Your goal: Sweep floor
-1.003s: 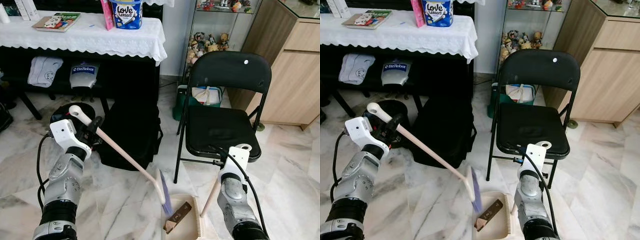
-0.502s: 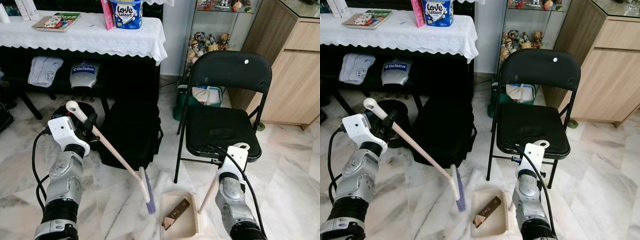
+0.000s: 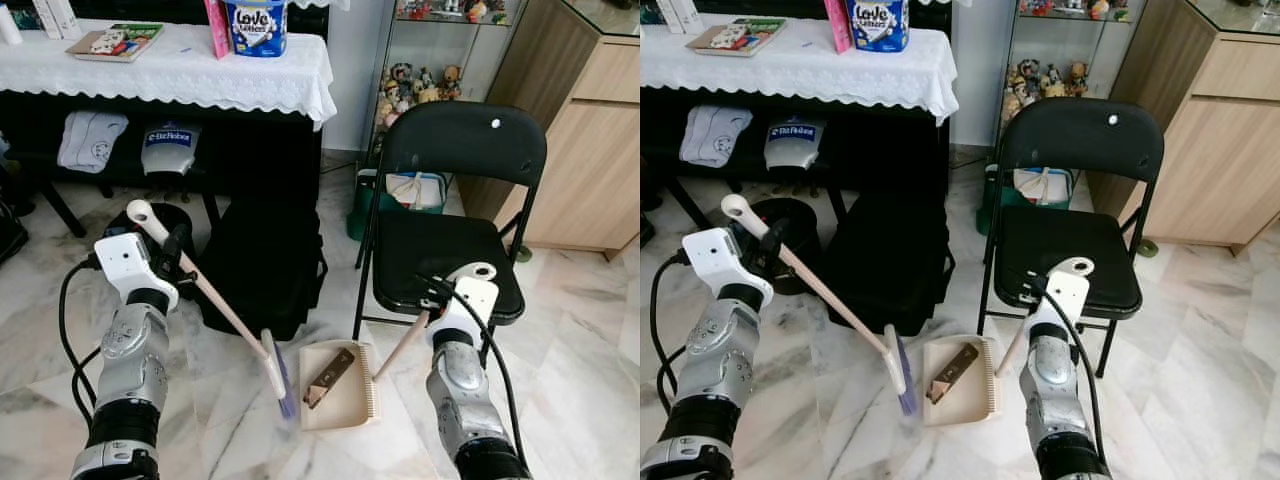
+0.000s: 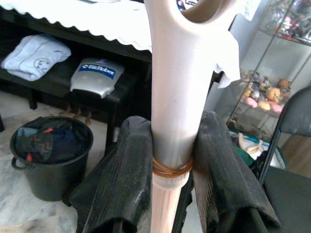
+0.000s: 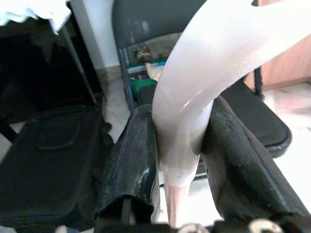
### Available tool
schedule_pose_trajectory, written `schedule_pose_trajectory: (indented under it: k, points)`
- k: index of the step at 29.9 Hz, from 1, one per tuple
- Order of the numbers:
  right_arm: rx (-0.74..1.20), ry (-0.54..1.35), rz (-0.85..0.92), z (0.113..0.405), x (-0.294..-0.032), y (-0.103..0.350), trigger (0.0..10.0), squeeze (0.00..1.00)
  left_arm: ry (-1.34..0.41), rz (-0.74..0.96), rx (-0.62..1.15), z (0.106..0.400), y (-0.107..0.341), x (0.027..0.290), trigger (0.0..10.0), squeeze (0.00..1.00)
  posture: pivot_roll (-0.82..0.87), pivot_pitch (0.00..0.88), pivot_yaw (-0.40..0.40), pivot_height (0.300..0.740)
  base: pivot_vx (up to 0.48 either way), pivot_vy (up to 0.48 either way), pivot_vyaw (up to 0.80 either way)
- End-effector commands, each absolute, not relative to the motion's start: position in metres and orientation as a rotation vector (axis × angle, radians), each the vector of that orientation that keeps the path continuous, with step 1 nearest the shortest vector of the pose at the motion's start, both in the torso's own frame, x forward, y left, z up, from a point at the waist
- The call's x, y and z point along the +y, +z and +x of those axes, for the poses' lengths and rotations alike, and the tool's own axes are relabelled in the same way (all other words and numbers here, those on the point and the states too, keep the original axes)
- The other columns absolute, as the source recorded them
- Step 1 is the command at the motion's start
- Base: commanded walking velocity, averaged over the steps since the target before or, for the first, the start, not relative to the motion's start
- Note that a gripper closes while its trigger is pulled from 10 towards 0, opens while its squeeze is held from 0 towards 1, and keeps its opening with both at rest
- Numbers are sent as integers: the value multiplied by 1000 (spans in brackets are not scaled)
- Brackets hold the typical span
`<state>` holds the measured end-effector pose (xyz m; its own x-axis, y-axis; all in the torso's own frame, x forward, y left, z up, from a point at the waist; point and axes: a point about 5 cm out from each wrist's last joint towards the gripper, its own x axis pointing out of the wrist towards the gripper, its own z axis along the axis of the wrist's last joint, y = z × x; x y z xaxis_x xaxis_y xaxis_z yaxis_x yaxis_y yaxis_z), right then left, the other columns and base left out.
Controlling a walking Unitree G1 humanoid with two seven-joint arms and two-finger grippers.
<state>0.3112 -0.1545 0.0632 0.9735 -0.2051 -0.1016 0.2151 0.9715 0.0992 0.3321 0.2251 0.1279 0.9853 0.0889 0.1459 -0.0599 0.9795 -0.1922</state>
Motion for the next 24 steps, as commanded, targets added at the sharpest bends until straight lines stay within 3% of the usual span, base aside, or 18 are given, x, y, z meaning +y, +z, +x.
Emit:
schedule_pose_trajectory:
  k: [1,24]
  points:
    - [-17,-187,137,315,-152,82,10000,0,78,-176,-174,331,129,224,10000,0,-62,77,-16,740,0,0,0]
    - [-206,-47,253,311,-136,122,10000,0,108,-56,-201,329,125,209,10000,0,-56,45,-15,740,0,0,0]
